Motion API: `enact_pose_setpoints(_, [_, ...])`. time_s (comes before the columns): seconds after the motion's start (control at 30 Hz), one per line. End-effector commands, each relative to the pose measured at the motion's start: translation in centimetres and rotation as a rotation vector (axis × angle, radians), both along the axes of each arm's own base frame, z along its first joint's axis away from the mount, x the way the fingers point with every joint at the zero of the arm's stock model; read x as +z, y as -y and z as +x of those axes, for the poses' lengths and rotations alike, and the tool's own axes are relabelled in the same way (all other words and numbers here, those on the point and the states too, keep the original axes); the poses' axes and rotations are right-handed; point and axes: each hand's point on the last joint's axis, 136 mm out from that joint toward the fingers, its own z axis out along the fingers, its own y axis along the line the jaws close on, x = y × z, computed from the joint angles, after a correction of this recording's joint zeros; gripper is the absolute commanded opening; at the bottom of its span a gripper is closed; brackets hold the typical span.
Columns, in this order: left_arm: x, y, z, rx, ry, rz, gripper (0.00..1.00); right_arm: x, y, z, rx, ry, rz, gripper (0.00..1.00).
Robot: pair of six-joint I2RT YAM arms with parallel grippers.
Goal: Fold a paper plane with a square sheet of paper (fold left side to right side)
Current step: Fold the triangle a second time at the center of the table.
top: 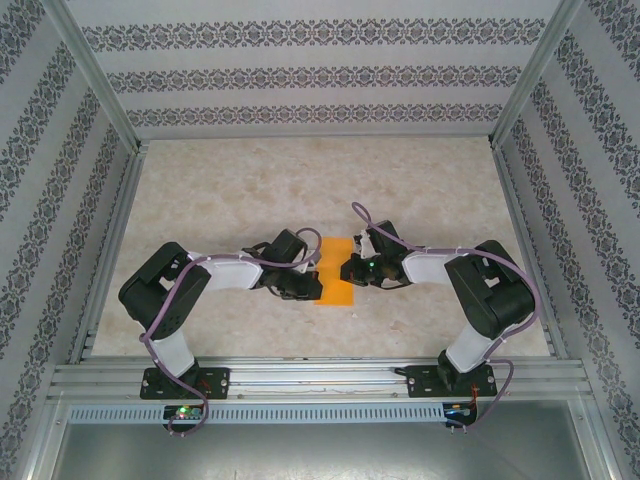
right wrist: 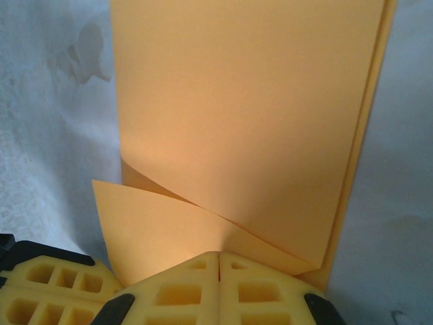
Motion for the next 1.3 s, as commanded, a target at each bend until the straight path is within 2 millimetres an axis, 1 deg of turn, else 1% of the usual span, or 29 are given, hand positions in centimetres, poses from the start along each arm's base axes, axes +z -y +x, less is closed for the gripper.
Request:
enact_pose_setpoints(0.0, [1.5,1.0,0.8,0.001,0.014,-0.026,0.01,-2.5,1.7,-1.1,-0.020,-0.074,-0.091,0.00])
enact_pose_setpoints(0.3, [1.3,2.5,2.4,-0.028,0.026,-0.065,0.01,-2.9,1.8,-1.4,-0.017,-0.086,-0.096,0.00])
enact_pose_setpoints(0.47, [1.5,3.0,2.6,-0.044,0.029,-0.084,0.01,-3.5,2.0,-1.6,-0.020,-0.101,-0.111,0.00])
enact_pose_setpoints(0.63, [0.8,2.8,2.3,-0.057,0.021,-0.067,0.01,-4.0,2.3,-1.8,-0.021,-0.115,-0.129,0.00])
enact_pose_setpoints(0.93, [-1.4,1.4,0.8,-0.077,-0.020,-0.005,0.01,-4.6,3.2,-2.1,-0.015,-0.138,-0.191,0.00])
enact_pose_setpoints(1.27, [-2.5,-0.2,-1.6,-0.104,-0.053,0.016,0.01,-5.2,3.9,-2.3,-0.020,-0.169,-0.218,0.00])
